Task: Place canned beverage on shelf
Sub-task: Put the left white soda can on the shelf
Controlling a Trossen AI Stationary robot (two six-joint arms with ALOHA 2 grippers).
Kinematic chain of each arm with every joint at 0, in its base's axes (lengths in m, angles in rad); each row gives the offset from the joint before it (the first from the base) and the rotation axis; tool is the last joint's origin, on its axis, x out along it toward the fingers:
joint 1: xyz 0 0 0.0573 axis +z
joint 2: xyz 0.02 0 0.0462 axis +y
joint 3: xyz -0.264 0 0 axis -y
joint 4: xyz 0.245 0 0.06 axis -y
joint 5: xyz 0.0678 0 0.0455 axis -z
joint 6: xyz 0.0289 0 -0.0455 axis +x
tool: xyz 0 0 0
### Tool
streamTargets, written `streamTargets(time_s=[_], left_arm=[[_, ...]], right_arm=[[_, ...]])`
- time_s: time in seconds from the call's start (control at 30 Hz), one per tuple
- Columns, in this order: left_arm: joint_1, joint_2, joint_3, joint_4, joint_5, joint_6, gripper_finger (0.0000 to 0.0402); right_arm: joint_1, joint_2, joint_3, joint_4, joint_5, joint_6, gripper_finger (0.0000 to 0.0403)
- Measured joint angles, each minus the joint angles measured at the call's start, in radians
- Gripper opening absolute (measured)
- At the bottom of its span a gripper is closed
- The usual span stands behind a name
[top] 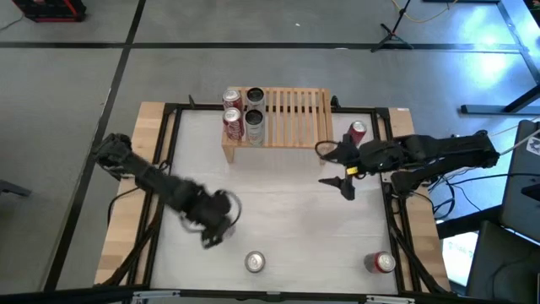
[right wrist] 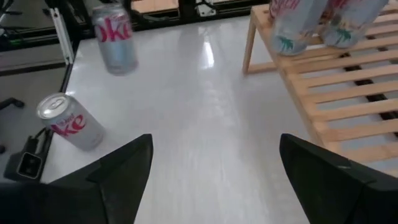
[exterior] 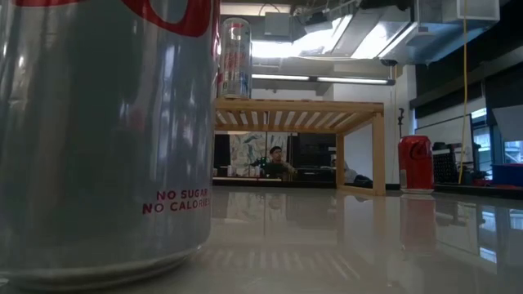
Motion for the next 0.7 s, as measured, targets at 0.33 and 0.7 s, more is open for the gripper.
streamTargets(time_s=[0.33, 0.7], left_arm=[[0.278, 0.102, 0.066, -0.012, -0.034, 0.601, 0.0271], [0.338, 0.389, 0.245, -0.006, -0.013, 0.910, 0.0271]], right_arm=[[0.070, 0.001, -0.249, 0.290, 0.037, 0.165, 0.0340], [0.068, 0.000, -0.364, 0.401, 0.040, 0.254, 0.0340]])
